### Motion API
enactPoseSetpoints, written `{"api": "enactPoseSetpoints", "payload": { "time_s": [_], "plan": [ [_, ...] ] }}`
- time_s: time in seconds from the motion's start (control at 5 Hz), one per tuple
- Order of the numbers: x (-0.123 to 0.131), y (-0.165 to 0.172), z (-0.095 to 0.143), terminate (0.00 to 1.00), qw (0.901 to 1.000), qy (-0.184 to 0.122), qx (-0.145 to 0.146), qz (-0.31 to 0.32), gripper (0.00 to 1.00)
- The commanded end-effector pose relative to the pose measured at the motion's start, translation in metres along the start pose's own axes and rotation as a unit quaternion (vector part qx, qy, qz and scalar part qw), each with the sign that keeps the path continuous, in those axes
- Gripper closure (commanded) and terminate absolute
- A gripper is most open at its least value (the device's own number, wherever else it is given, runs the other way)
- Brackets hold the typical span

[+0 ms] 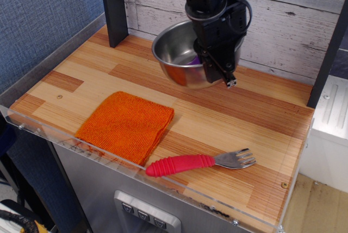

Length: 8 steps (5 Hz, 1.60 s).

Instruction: Move the bowl with the grapes behind the red fork

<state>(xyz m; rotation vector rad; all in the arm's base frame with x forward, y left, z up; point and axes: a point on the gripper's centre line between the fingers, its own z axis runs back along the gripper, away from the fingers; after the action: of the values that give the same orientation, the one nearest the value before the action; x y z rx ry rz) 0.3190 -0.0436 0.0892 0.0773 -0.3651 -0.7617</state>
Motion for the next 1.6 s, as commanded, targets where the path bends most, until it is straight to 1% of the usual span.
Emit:
{"api": "enactPoseSetpoints", "payload": {
  "time_s": [0.0, 0.2, 0.6, 0.8, 1.0, 1.2, 1.4],
  "plan": [
    [0.007, -0.024, -0.012, 0.00, 0.9977, -0.006, -0.011, -0.067, 1.00],
    [0.007, -0.034, -0.022, 0.00, 0.9960, 0.002, -0.023, -0.086, 1.00],
    [0.010, -0.049, -0.039, 0.00, 0.9918, 0.003, -0.044, -0.120, 1.00],
    [0.009, -0.048, -0.039, 0.00, 0.9922, 0.012, -0.045, -0.116, 0.00],
    [0.005, -0.042, -0.039, 0.00, 0.9932, 0.018, -0.051, -0.103, 0.00],
    [0.003, -0.041, -0.040, 0.00, 0.9928, 0.023, -0.050, -0.107, 0.00],
    [0.005, -0.038, -0.034, 0.00, 0.9934, 0.021, -0.043, -0.104, 0.00]
  ]
}}
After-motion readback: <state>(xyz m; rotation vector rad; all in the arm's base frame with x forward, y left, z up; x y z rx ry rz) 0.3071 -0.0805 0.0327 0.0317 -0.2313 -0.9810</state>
